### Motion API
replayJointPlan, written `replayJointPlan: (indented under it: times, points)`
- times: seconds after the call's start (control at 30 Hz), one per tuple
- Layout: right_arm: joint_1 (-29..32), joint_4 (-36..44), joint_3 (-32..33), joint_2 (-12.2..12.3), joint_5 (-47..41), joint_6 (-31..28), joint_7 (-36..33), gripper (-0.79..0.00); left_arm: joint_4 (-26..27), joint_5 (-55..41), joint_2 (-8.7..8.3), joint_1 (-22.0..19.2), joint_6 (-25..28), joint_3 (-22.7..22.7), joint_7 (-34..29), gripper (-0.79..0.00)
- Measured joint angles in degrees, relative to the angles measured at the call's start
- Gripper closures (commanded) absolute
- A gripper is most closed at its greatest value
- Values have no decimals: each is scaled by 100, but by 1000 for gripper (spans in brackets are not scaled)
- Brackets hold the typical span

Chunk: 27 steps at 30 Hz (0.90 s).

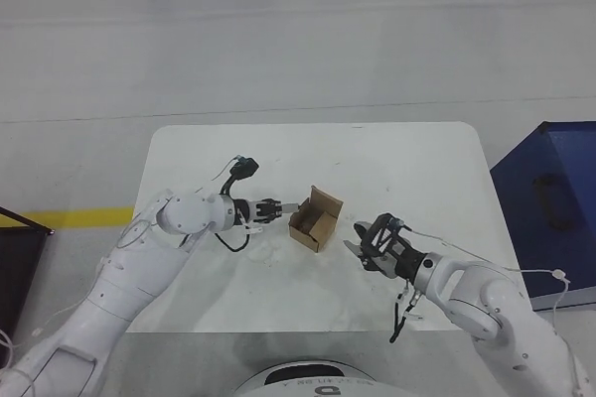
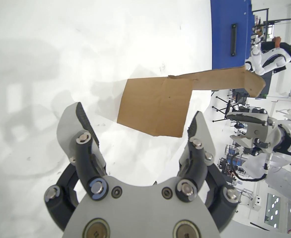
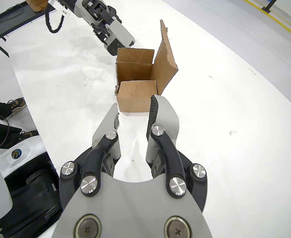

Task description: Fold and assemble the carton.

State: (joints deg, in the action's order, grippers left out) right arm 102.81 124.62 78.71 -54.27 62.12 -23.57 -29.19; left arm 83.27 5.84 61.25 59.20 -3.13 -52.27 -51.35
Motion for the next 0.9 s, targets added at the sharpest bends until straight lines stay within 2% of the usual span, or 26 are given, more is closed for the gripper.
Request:
replayJointPlan:
  times: [0.1,0.17,0.37,0.43,0.5,0.57,0.67,0.77,0.9]
  points:
    - [109,25,98,10,29,-35,81,-289,-177,-142,70,-183,-44,126,-70,-468]
    - [180,30,174,16,36,-56,144,-286,-292,-185,116,-295,-46,229,-157,-449]
    - [313,20,317,29,26,-145,236,-296,-513,-153,253,-545,-17,582,-317,-573]
    - [332,23,335,31,39,-183,238,-299,-579,-171,294,-616,-7,649,-299,-551]
    - [344,30,348,34,58,-207,238,-296,-633,-175,317,-669,12,675,-290,-446]
    - [355,43,367,36,86,-234,246,-299,-691,-168,330,-715,34,678,-313,-400]
    - [366,67,401,41,141,-284,266,-302,-711,-104,331,-758,62,657,-370,-443]
    - [371,106,428,45,210,-347,304,-302,-647,-98,322,-743,104,599,-369,-434]
    - [284,279,391,73,676,-803,495,-376,-505,-93,292,-673,176,481,-362,-449]
